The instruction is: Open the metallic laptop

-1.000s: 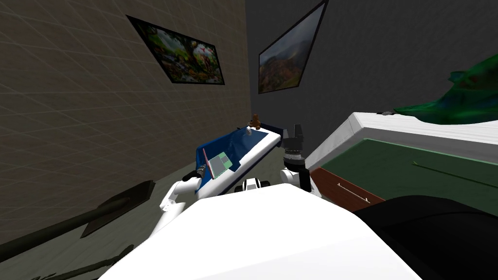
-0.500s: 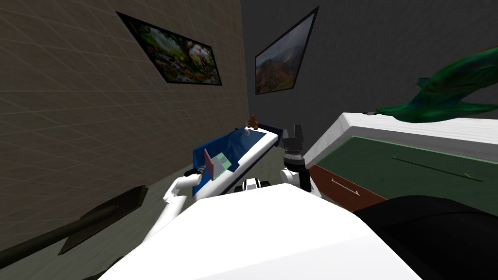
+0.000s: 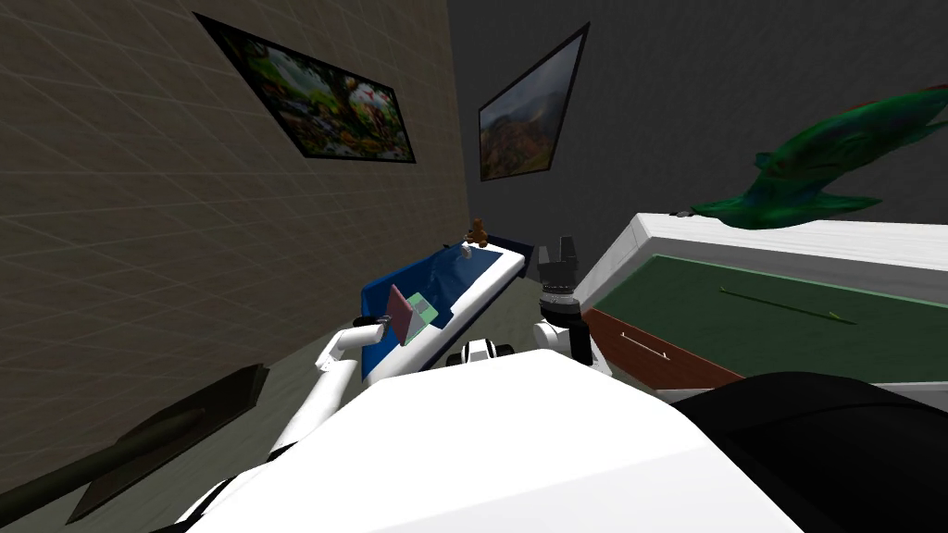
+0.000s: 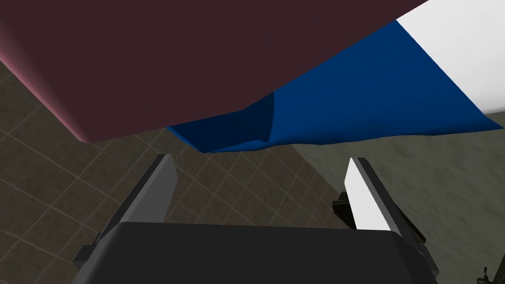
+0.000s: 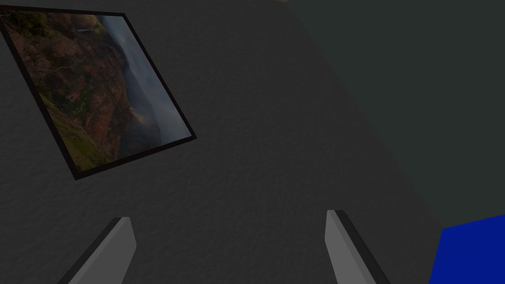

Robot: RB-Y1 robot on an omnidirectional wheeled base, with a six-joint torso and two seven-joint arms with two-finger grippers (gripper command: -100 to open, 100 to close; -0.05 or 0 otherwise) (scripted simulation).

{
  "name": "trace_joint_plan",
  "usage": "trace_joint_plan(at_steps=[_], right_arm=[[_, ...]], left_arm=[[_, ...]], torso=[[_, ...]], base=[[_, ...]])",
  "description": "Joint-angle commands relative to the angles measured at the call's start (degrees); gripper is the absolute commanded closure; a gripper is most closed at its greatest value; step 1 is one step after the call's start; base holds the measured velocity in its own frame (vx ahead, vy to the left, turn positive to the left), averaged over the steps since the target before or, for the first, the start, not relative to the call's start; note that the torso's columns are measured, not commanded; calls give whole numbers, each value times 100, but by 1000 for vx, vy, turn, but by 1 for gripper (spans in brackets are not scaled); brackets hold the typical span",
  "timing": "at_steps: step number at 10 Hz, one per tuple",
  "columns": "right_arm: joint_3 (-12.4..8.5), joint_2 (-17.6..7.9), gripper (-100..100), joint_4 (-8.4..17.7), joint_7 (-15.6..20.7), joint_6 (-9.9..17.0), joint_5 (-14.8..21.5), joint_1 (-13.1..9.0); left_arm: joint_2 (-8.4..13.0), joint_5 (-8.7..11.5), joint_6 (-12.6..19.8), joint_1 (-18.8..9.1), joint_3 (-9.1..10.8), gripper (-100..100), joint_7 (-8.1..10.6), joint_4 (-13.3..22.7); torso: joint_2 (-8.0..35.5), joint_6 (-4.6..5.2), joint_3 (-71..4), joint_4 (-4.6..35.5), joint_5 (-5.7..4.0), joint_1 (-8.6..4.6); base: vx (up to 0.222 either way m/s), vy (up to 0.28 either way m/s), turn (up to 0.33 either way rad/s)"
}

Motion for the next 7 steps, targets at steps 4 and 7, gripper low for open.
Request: trace_joint_plan(at_steps=[4, 7], right_arm=[[0, 0, 0, 0, 0, 0, 0, 0], [0, 0, 0, 0, 0, 0, 0, 0]], left_arm=[[267, 249, 553, -633, -46, -100, -477, 798], [429, 394, 880, -1023, -76, -100, -754, 1234]], torso=[[2, -2, 1, 0, 0, -1], [1, 1, 1, 0, 0, -1]], base=[[-4, 10, -57], [-5, 12, -71]])
